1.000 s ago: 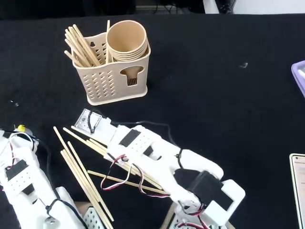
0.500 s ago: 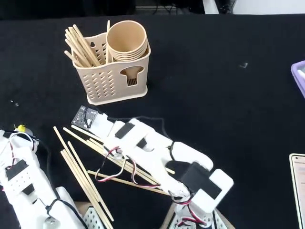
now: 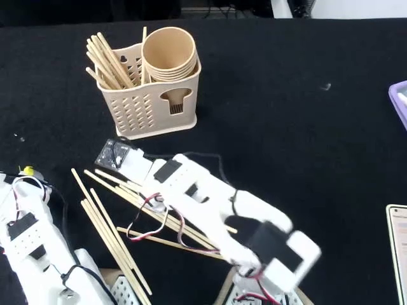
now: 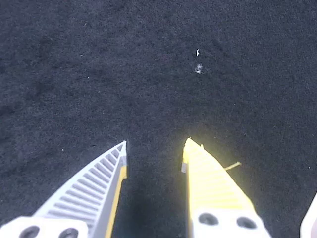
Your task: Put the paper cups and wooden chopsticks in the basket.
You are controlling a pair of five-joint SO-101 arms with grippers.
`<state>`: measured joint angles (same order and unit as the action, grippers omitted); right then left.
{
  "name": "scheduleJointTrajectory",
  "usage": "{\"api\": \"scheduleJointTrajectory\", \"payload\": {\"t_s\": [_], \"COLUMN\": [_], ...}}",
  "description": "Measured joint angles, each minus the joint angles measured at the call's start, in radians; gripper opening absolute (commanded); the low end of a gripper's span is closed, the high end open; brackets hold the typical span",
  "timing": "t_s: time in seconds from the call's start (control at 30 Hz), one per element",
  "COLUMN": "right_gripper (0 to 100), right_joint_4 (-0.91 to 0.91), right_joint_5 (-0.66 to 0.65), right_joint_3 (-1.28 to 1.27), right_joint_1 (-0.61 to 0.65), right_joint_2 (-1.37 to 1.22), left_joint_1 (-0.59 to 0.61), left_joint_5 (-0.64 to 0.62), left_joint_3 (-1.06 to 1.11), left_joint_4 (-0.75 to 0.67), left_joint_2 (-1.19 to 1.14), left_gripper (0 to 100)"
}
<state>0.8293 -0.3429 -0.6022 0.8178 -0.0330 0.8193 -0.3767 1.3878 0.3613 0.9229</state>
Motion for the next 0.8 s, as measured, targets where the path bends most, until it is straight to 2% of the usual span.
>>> {"api": "scheduleJointTrajectory", "payload": {"t_s": [0.23, 0.6, 0.8], "right_gripper": [1.0, 1.1, 1.1], "right_joint_4": [0.098, 0.157, 0.163], "right_joint_5": [0.000, 0.035, 0.044], "right_joint_3": [-0.003, -0.009, -0.006], "right_joint_1": [-0.002, -0.002, -0.003], "right_joint_2": [0.252, 0.611, 0.724], "left_joint_1": [-0.021, -0.061, -0.060], "left_joint_5": [0.000, 0.000, 0.000], "left_joint_3": [0.000, 0.000, 0.000], "left_joint_4": [0.000, 0.000, 0.000], "left_joint_2": [0.000, 0.000, 0.000], "left_gripper": [19, 19, 19]}}
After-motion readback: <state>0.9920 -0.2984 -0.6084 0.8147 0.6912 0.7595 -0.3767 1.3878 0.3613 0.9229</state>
